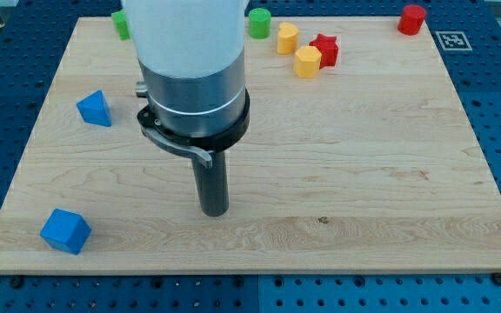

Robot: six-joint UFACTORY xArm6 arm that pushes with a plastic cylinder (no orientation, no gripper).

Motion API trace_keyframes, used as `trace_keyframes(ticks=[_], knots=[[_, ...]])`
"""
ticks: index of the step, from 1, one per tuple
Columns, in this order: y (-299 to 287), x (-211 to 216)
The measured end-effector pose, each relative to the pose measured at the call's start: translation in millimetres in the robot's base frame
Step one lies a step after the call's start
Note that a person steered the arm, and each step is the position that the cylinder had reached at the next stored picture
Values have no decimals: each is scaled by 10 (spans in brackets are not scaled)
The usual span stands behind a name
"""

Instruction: Point your arm at red star

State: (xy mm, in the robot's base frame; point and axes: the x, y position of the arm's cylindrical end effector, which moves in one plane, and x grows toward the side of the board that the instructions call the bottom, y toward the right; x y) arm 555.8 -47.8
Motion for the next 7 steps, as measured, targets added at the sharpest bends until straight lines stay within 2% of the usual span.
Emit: trace_keyframes(ticks=[1, 2, 3, 5, 7], knots=[[0, -204], [61, -884], [405, -1375], [1567, -1411], [1962, -1443]])
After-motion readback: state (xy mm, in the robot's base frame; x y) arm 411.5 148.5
